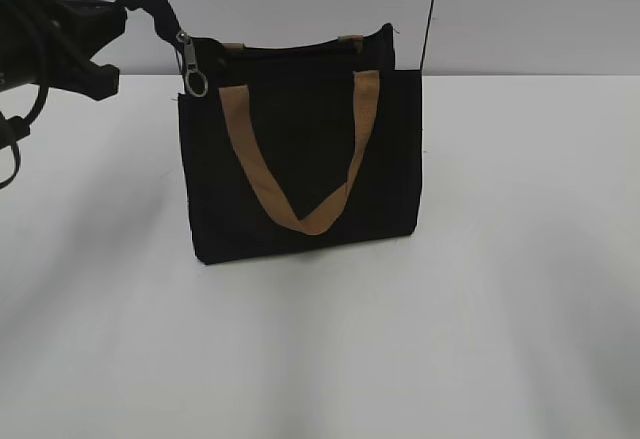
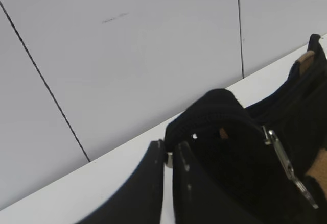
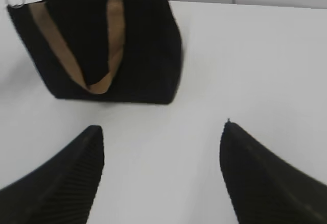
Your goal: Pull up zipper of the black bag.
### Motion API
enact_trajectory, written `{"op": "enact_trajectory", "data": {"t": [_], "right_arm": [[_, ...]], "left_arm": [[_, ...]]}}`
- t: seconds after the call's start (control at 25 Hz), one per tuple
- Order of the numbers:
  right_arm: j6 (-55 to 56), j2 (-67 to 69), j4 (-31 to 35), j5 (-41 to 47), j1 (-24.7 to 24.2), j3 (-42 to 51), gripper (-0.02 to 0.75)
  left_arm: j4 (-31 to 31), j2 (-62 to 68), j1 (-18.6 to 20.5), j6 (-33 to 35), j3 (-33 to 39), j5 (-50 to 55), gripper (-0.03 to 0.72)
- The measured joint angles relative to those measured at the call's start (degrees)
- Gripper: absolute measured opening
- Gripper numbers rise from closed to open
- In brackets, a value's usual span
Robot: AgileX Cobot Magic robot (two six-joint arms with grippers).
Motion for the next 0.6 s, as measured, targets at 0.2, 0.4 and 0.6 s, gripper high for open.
{"op": "enact_trajectory", "data": {"t": [0.2, 0.4, 0.6], "right_arm": [[-22.01, 13.19, 16.62, -0.12, 3.36, 0.00, 0.537], [-37.65, 27.75, 26.21, 0.11, 7.25, -2.39, 0.537], [-42.37, 39.89, 28.84, -0.14, 13.18, -11.73, 0.537]], "left_arm": [[0.00, 0.00, 0.00, -0.05, 0.00, 0.00, 0.014], [0.00, 0.00, 0.00, -0.10, 0.00, 0.00, 0.013], [-0.05, 0.00, -0.02, -0.28, 0.00, 0.00, 0.013]]}}
